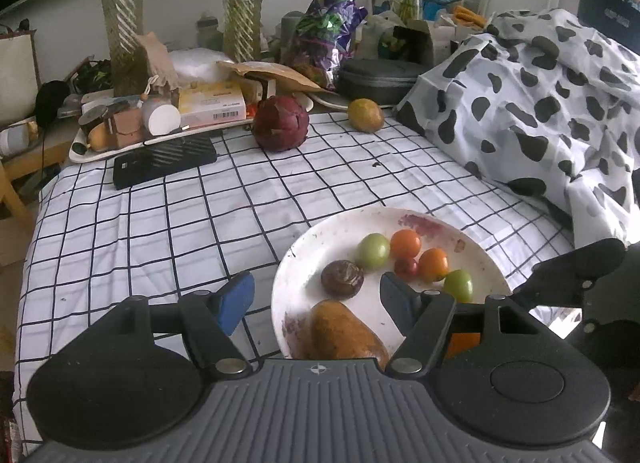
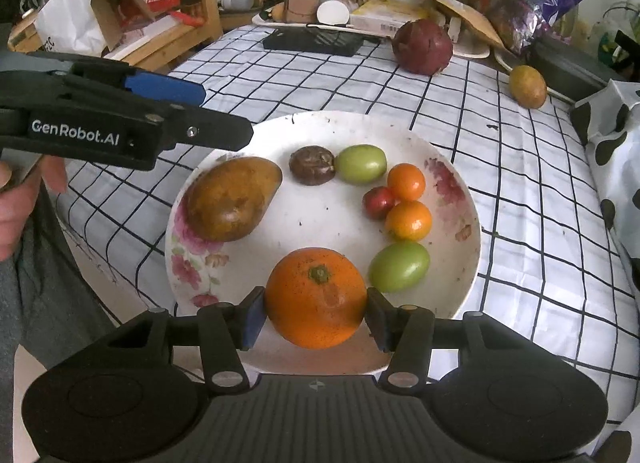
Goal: Organize fruits
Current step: 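Lower the large orange onto the plate and open the right tool, then withdraw both open tools toward the dragon fruit and passion fruit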
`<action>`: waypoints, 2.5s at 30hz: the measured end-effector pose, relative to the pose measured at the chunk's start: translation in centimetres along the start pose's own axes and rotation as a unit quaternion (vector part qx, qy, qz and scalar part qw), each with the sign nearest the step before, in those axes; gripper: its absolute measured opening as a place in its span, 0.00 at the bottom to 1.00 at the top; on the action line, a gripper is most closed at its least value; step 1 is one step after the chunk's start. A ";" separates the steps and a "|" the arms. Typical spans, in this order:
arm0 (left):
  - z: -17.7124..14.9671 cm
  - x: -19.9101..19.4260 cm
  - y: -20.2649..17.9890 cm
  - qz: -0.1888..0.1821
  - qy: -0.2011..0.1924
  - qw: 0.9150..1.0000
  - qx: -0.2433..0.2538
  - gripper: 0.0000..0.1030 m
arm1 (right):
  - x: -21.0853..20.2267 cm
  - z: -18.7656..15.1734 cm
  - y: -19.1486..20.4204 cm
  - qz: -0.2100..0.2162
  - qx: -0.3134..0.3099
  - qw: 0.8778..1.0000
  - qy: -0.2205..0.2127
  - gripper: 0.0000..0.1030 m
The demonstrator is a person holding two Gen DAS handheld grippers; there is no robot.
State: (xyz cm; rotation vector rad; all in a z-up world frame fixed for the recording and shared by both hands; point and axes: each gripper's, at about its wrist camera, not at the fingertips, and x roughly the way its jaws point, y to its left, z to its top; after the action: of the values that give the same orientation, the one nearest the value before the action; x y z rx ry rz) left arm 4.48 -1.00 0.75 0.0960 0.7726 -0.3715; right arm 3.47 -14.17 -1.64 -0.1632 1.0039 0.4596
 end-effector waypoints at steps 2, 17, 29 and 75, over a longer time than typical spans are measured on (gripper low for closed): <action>-0.1 0.1 -0.1 0.004 0.003 1.000 0.001 0.66 | -0.1 -0.2 0.1 -0.014 -0.007 1.000 0.002 0.78; 0.1 0.4 0.0 0.003 0.010 1.000 -0.007 0.66 | -2.9 -0.2 -1.1 -0.056 0.025 0.996 -0.064 1.00; 0.1 0.5 -0.3 0.004 0.010 1.000 0.003 0.66 | -3.1 -0.2 -1.8 -0.088 0.044 0.992 -0.074 1.00; 4.4 4.5 0.3 0.013 -0.007 1.000 0.026 0.66 | -1.2 3.3 -8.9 -0.197 0.127 0.966 -0.107 1.00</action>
State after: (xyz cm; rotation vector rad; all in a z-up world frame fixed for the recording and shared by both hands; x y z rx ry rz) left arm 10.43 -3.03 0.77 0.1529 0.7479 -0.3674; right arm 9.46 -21.37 0.46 -0.0775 0.7845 -0.0166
